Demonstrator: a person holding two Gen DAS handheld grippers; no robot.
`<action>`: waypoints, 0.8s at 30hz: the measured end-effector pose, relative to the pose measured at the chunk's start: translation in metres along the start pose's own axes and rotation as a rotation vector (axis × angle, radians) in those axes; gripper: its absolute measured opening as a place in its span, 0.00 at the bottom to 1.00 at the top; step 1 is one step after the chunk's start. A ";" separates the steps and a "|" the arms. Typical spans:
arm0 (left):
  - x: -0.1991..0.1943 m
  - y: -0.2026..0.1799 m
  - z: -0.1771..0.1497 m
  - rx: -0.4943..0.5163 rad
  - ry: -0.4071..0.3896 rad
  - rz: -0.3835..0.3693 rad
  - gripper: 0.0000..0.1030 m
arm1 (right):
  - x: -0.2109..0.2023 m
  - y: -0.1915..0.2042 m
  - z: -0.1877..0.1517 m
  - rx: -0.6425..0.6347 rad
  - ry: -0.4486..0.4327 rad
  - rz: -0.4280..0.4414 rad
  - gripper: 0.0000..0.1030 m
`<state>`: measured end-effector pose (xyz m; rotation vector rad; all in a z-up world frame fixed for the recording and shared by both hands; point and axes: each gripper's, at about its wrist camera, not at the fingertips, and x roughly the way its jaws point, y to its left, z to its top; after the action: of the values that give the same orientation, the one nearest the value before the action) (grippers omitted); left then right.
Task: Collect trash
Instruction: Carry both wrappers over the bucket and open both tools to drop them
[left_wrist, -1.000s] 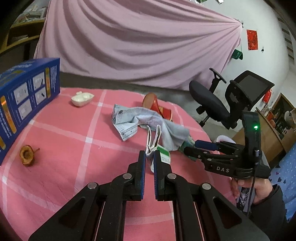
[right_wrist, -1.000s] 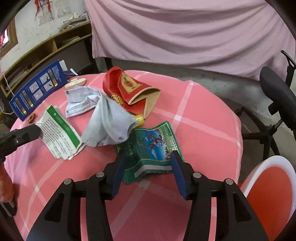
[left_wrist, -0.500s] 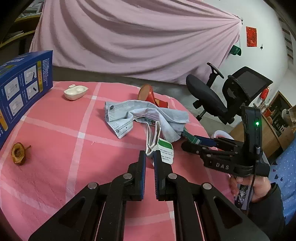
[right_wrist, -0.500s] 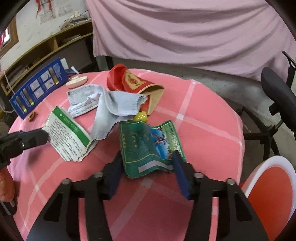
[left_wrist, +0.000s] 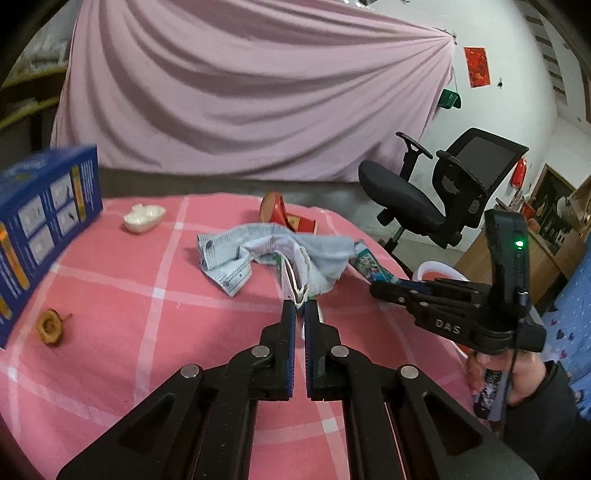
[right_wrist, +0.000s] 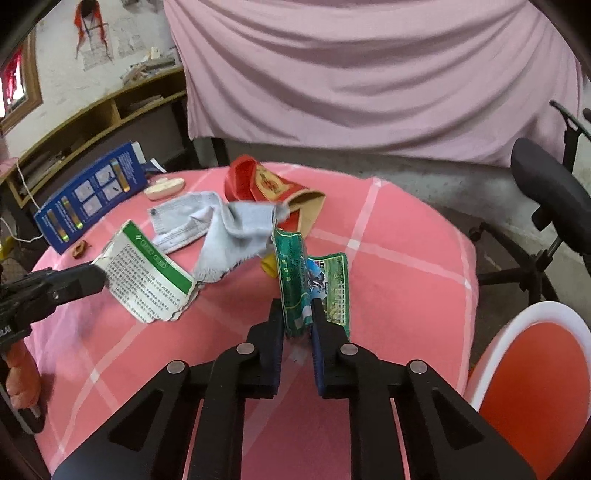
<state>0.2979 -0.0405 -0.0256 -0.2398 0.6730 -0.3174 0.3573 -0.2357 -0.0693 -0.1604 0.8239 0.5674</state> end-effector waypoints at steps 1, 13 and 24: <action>-0.002 -0.005 -0.001 0.020 -0.015 0.016 0.02 | -0.003 0.001 -0.002 0.004 -0.009 0.000 0.11; -0.044 -0.053 -0.029 0.159 -0.266 0.138 0.01 | -0.073 0.002 -0.027 0.034 -0.287 0.046 0.11; -0.066 -0.127 -0.021 0.198 -0.508 0.026 0.02 | -0.169 -0.006 -0.054 -0.018 -0.663 -0.026 0.11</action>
<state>0.2087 -0.1367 0.0366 -0.1136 0.1414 -0.2812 0.2344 -0.3296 0.0176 0.0059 0.1727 0.5562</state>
